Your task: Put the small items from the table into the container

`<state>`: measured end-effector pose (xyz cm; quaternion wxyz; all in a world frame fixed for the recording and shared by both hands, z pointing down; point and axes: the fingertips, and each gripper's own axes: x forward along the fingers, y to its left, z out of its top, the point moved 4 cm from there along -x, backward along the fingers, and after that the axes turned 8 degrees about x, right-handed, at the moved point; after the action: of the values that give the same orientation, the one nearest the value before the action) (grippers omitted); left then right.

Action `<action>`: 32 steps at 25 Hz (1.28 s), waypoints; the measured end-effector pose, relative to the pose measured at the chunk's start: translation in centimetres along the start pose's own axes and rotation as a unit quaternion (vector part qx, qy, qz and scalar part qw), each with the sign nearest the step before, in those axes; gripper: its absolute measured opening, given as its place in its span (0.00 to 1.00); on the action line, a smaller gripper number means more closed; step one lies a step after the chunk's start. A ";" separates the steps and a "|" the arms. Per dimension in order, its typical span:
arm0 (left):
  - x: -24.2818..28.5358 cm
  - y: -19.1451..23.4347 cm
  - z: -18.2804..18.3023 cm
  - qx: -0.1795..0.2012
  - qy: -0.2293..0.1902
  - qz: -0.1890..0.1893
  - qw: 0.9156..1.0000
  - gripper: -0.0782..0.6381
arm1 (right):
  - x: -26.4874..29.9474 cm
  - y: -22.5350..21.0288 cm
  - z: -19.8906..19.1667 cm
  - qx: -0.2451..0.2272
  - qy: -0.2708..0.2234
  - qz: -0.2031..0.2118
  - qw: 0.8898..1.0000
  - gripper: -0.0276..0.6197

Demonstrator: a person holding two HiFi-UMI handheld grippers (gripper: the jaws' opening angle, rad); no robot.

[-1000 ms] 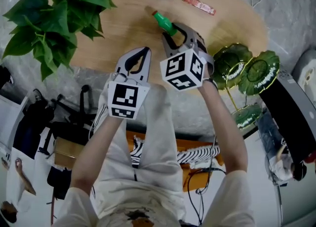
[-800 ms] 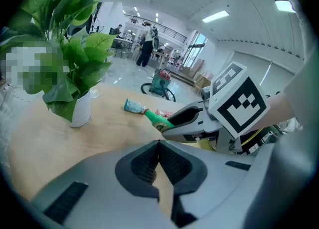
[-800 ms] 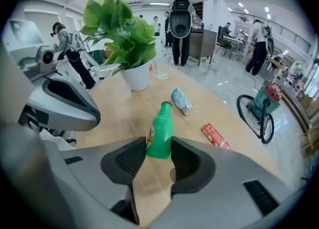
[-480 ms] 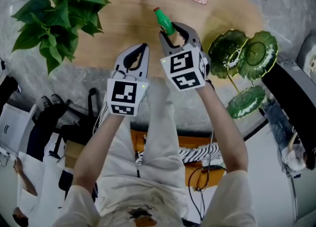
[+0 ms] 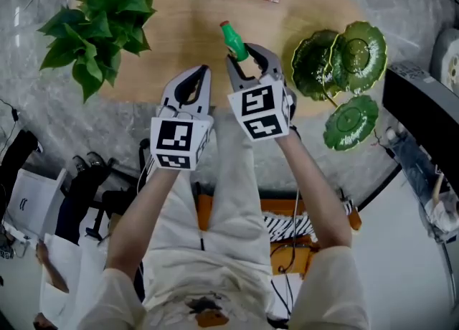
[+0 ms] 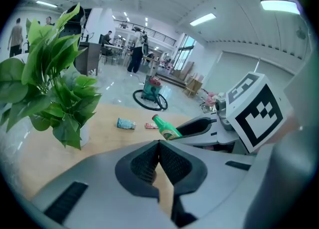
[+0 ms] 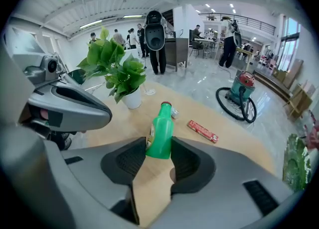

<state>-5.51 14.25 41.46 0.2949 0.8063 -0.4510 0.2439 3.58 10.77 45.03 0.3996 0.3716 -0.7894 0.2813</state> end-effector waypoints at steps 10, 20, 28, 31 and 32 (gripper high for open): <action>-3.1 -1.7 3.0 0.004 -0.018 -0.001 1.000 0.11 | -5.6 1.2 1.1 0.052 -0.042 -0.015 0.998 0.28; -4.5 -4.6 7.3 0.010 -0.049 0.000 0.999 0.11 | -11.6 -0.4 2.6 0.070 -0.094 -0.029 0.993 0.28; -4.0 -9.2 9.2 0.034 -0.059 -0.025 0.997 0.11 | -16.1 -3.0 1.5 0.094 -0.124 -0.049 0.987 0.28; -4.0 -10.7 9.7 0.043 -0.061 -0.035 0.997 0.11 | -17.5 -4.3 0.9 0.105 -0.131 -0.060 0.984 0.28; -4.0 -11.1 9.8 0.044 -0.061 -0.038 0.996 0.11 | -18.0 -4.7 0.7 0.110 -0.134 -0.065 0.983 0.28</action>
<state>3.53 14.39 29.06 0.2399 0.8487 -0.4256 0.2026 14.36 14.10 30.25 0.2639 0.4980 -0.7742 0.2880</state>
